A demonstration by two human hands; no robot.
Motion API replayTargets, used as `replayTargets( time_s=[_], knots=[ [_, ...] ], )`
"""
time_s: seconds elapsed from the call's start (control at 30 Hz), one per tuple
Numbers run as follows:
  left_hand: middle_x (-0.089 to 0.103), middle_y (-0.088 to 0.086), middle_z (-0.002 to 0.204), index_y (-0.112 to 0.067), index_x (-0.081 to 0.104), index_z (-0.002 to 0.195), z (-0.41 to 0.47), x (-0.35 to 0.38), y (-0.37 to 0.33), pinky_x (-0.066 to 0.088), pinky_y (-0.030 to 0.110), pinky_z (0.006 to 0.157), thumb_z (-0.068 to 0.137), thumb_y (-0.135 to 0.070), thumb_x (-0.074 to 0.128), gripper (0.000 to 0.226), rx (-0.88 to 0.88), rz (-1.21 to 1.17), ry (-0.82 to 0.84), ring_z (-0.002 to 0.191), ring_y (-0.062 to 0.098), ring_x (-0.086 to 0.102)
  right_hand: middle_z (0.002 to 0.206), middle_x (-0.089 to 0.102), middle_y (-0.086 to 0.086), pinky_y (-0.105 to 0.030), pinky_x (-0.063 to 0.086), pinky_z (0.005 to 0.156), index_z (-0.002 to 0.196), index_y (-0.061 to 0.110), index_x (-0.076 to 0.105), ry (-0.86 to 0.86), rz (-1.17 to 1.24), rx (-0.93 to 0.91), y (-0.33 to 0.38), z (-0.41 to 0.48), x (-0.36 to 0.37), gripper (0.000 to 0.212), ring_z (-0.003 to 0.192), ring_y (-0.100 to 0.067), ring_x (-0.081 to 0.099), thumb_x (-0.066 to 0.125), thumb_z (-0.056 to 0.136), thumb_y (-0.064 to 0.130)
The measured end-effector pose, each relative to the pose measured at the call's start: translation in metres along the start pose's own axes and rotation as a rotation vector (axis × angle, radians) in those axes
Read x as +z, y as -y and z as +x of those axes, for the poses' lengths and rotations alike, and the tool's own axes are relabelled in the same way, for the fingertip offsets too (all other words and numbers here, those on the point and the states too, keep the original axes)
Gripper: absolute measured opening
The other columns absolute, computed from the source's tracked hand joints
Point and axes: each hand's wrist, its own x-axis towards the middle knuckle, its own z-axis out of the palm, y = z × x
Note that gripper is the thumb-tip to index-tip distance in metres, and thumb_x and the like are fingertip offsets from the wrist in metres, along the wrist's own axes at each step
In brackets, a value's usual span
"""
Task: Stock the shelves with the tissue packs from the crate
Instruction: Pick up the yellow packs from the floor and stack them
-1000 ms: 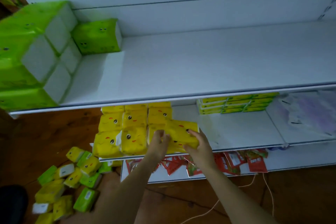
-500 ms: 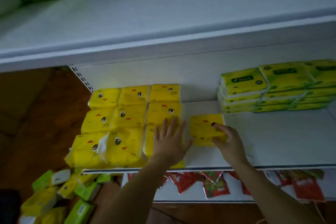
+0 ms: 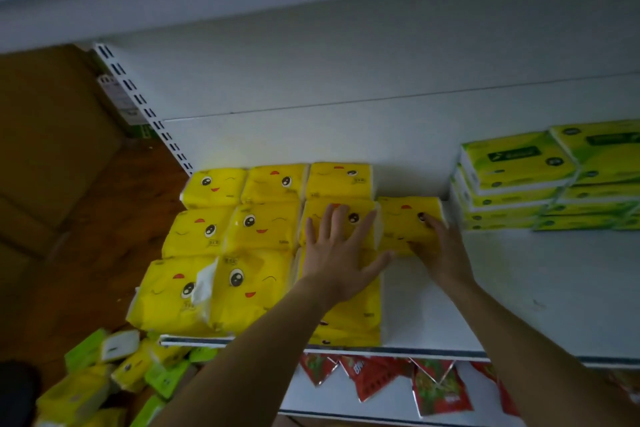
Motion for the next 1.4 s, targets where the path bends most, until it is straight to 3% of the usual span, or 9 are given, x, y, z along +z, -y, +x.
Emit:
replayTargets(
  time_s=[0.13,0.37,0.53,0.83,0.97,1.07,1.17,1.27,1.4],
  knots=[
    [-0.005,0.003,0.159,-0.040,-0.006,0.147,0.000,-0.007,0.002,-0.010,0.048,0.114,0.055,-0.077,-0.012,0.099,-0.038,-0.063,0.065,0.145,0.025,-0.015,0.134,0.044,-0.023,-0.034,0.033,0.098,0.135,0.006,0.044,-0.022,-0.007,-0.014,0.009,0.017,0.005,0.061,0.123,-0.035,0.042,0.070,0.080,0.012],
    [-0.007,-0.002,0.159,-0.039,-0.007,0.147,-0.004,-0.007,0.008,-0.013,0.045,0.113,0.056,-0.078,-0.010,0.100,-0.037,-0.100,0.072,0.145,0.020,-0.016,0.137,0.040,-0.026,-0.036,0.034,0.096,0.137,0.004,0.039,0.009,-0.039,-0.003,0.022,0.033,0.006,0.060,0.125,-0.038,0.041,0.066,0.084,0.010],
    [-0.006,-0.006,0.159,-0.039,-0.006,0.147,-0.018,-0.008,0.008,-0.010,0.044,0.114,0.049,-0.081,-0.022,0.108,-0.059,-0.135,0.065,0.145,0.018,-0.013,0.152,0.011,-0.027,-0.039,0.013,0.112,0.146,0.005,0.019,0.093,-0.281,-0.061,0.012,0.029,-0.011,0.075,0.142,-0.039,0.004,0.062,0.085,0.007],
    [-0.005,-0.008,0.159,-0.037,-0.010,0.147,-0.078,-0.044,-0.005,-0.011,0.040,0.115,0.043,-0.084,-0.031,0.117,-0.153,-0.275,0.095,0.146,0.016,-0.010,0.157,0.004,-0.010,-0.034,0.022,0.110,0.148,0.016,0.013,0.244,-0.295,-0.159,0.053,-0.032,-0.064,0.072,0.145,-0.023,0.004,0.055,0.090,0.005],
    [0.001,-0.009,0.159,-0.035,-0.004,0.149,-0.110,-0.065,0.017,-0.004,0.042,0.116,0.053,-0.089,-0.016,0.110,-0.210,-0.325,0.082,0.146,0.015,-0.006,0.157,0.002,-0.011,-0.035,0.022,0.110,0.148,0.015,0.014,0.267,-0.284,-0.156,0.093,-0.054,-0.072,0.071,0.145,-0.024,0.004,0.053,0.091,0.004],
    [-0.001,-0.008,0.159,-0.034,-0.004,0.149,-0.139,-0.073,0.043,-0.004,0.042,0.117,0.070,-0.079,-0.002,0.091,-0.290,-0.360,0.086,0.146,0.015,-0.007,0.156,0.004,-0.012,-0.038,0.022,0.111,0.148,0.014,0.015,0.299,-0.262,-0.169,0.120,-0.076,-0.066,0.069,0.144,-0.026,0.007,0.053,0.091,0.003],
    [-0.004,-0.008,0.159,-0.036,-0.007,0.148,-0.175,-0.079,0.076,-0.005,0.042,0.116,0.071,-0.083,-0.004,0.091,-0.340,-0.378,0.093,0.146,0.015,-0.008,0.156,0.009,-0.011,-0.037,0.021,0.112,0.147,0.015,0.019,0.304,-0.238,-0.192,0.151,-0.103,-0.049,0.065,0.145,-0.024,0.008,0.053,0.092,0.005],
    [-0.004,-0.007,0.159,-0.035,-0.005,0.149,-0.218,-0.089,0.122,-0.003,0.042,0.117,0.091,-0.065,0.019,0.070,-0.402,-0.397,0.081,0.146,0.015,-0.007,0.156,0.013,-0.010,-0.038,0.023,0.111,0.146,0.016,0.025,0.280,-0.218,-0.237,0.190,-0.135,-0.018,0.059,0.144,-0.023,0.011,0.051,0.093,0.011],
    [0.002,-0.006,0.159,-0.033,0.001,0.150,-0.275,-0.107,0.197,0.001,0.043,0.117,0.093,-0.060,0.025,0.067,-0.504,-0.379,0.018,0.146,0.017,0.000,0.153,0.021,-0.014,-0.039,0.025,0.110,0.144,0.014,0.031,0.261,-0.190,-0.260,0.246,-0.177,0.034,0.057,0.142,-0.027,0.018,0.054,0.092,0.014]
  ],
)
